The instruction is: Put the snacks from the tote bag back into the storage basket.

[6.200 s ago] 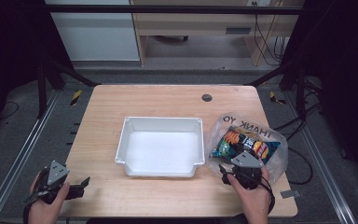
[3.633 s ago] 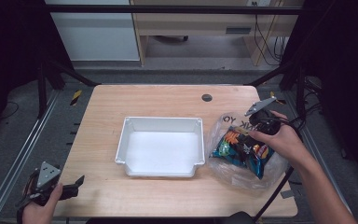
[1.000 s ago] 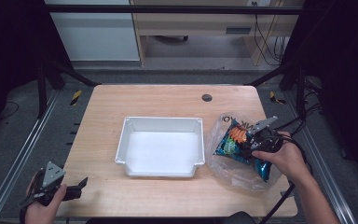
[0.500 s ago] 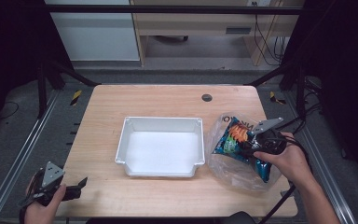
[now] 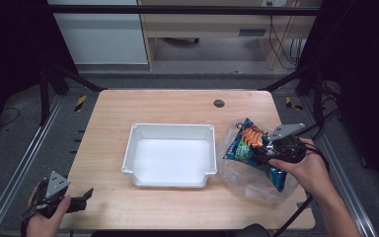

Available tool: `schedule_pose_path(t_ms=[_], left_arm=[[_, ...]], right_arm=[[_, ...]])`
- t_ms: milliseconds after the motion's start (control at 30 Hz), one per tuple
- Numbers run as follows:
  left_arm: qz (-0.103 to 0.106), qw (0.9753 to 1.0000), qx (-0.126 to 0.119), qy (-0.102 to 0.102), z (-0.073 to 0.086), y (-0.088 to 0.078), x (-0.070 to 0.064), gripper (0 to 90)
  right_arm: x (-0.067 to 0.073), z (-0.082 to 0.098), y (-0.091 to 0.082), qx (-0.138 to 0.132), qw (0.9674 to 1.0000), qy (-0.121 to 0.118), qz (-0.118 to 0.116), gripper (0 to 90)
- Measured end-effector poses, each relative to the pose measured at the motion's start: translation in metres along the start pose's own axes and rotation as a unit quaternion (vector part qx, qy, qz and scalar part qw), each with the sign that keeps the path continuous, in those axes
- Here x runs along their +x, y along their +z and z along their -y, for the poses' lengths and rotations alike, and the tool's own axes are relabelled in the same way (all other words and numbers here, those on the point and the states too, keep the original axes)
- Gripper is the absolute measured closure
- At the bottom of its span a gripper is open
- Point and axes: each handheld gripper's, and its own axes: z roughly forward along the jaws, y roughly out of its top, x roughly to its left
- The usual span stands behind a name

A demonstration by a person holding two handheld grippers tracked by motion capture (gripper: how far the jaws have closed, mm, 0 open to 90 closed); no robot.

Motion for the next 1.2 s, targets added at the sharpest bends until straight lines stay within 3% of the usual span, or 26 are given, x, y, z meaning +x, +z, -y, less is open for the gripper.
schedule_pose_path(t_ms=[333,467,833,1100,1200], left_arm=[[0.001,0.9999,-0.003,-0.016,0.003,0.002,0.002,3.0],[-0.002,0.9999,-0.003,-0.012,0.002,0.0,0.003,3.0],[0.006,1.0,-0.001,-0.006,0.001,0.001,0.0,3.0],[0.013,0.9997,-0.006,-0.018,0.003,0.005,-0.002,3.0],[0.013,0.9998,-0.006,-0.015,0.002,0.005,-0.002,3.0]], right_arm=[[-0.002,-0.017,-0.013,-0.026,0.9996,-0.007,0.004,43.3],[-0.005,-0.02,-0.012,-0.033,0.9994,-0.005,0.007,43.4],[0.0,-0.032,-0.006,-0.03,0.9995,-0.009,0.007,43.6],[0.006,-0.054,0.002,-0.031,0.9993,-0.022,0.001,43.7],[0.011,-0.066,0.004,-0.025,0.9989,-0.04,-0.003,43.6]])
